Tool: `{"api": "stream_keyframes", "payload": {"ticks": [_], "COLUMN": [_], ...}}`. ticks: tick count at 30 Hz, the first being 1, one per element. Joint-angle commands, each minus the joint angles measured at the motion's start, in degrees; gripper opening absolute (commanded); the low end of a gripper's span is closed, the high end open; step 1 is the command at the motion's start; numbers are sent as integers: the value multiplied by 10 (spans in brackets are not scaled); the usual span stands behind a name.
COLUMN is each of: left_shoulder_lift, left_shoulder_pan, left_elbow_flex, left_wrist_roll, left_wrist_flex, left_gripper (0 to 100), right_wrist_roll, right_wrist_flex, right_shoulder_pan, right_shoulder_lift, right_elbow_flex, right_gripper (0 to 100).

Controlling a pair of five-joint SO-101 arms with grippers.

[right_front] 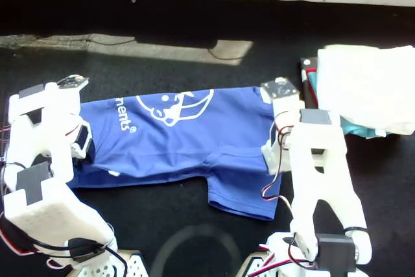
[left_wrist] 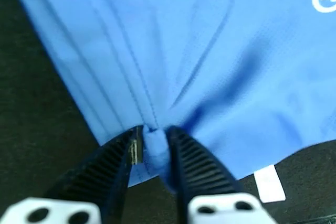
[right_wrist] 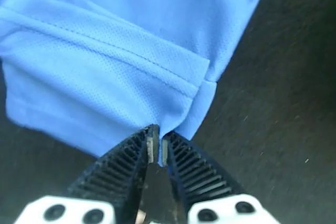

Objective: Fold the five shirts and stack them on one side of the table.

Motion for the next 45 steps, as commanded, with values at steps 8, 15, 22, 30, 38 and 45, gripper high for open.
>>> {"api": "stream_keyframes", "payload": {"ticks": [8, 15, 22, 30, 38, 45], "left_shoulder_lift": [-26, -15, 104, 274, 438, 513], "left_shoulder_pan": [-36, 77, 116, 44, 48, 48], "left_elbow_flex": [-244, -224, -234, -416, -689, -937], "left_wrist_roll": [-1, 97, 163, 164, 164, 164], "left_wrist_flex": [135, 72, -29, -54, 1, 162], "left_gripper": [171, 8, 9, 9, 9, 9], "right_wrist_roll": [0, -26, -61, -61, -63, -63], "right_wrist_flex": [160, 14, -171, -363, -305, -118], "right_shoulder_pan": [-50, -50, -50, -50, -48, -50], "right_shoulder_lift": [-78, -28, 182, 349, 500, 522], "right_elbow_flex": [-200, -202, -196, -196, -393, -565], "right_gripper": [87, 7, 5, 5, 5, 5]}}
